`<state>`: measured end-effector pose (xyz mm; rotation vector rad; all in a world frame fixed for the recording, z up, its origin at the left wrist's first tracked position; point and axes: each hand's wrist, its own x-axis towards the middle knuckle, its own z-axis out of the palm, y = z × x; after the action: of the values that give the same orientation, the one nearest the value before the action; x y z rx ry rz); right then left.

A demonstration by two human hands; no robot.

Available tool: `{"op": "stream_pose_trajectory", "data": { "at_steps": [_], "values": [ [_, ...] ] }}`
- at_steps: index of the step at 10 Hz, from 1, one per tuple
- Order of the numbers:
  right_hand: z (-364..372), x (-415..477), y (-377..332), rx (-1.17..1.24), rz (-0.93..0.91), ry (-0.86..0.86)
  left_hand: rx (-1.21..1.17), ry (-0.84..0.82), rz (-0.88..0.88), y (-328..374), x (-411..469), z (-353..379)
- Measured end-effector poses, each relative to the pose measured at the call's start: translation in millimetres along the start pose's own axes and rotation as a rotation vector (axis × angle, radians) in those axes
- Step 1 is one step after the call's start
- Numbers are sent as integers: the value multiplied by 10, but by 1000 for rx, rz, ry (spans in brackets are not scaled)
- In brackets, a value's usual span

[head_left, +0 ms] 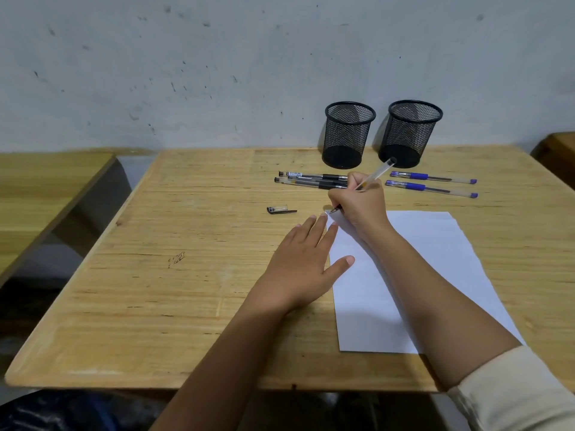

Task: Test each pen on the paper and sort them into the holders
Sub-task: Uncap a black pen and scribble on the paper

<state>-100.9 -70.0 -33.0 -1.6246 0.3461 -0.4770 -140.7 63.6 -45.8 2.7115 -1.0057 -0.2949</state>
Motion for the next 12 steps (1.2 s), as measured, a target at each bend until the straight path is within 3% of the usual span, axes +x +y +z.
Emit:
{"op": "stream_pose_trajectory", "data": {
  "at_steps": [7,12],
  "values": [
    [-10,-4,-43,-46,8,-2,3,6,-6,8,-4,-14],
    [-8,-6,-15,60,19,29,-16,52,17,-29,-4,26]
  ]
}}
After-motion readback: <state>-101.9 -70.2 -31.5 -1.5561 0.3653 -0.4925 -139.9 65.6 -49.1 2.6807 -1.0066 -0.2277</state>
